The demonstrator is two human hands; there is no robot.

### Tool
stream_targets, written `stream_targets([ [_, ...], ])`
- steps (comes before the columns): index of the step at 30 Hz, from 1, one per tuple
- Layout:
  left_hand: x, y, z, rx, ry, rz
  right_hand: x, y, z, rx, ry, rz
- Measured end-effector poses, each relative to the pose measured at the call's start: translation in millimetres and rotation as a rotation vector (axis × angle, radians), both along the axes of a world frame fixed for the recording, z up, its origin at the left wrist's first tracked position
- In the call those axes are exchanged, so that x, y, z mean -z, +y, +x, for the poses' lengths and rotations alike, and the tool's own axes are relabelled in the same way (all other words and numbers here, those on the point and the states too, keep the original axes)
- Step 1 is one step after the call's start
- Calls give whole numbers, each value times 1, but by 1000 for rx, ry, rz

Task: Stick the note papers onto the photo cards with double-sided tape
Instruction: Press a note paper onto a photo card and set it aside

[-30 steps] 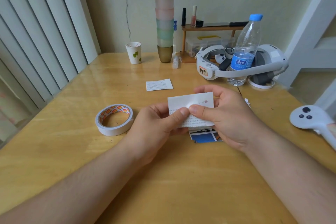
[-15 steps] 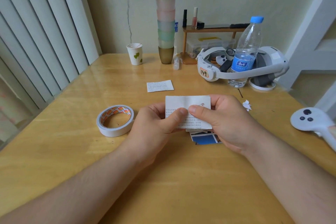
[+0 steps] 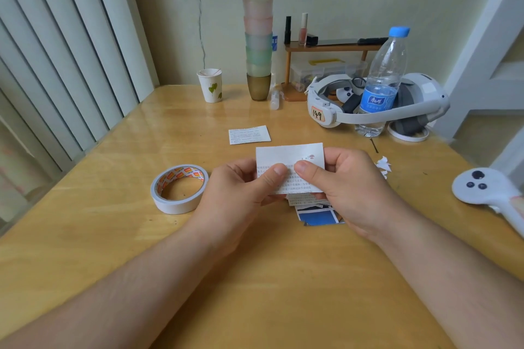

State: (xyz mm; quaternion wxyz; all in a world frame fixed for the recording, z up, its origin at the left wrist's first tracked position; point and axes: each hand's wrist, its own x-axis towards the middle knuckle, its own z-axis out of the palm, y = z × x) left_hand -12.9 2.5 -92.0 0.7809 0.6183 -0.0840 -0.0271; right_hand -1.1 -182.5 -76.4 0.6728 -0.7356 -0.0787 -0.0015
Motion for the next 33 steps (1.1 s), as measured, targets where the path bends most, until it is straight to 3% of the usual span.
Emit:
stream_targets([
  [5, 2, 0, 3, 45, 78, 15, 2, 1, 0, -26, 23, 2],
  [16, 6, -1, 4, -27, 18, 50, 3, 9, -6, -24, 76, -26],
  [25, 1, 5, 4, -20, -39, 39, -1, 5, -4, 88, -26, -55],
  [33, -7, 20, 9, -204, -137, 236, -6, 22, -7, 209, -68, -162],
])
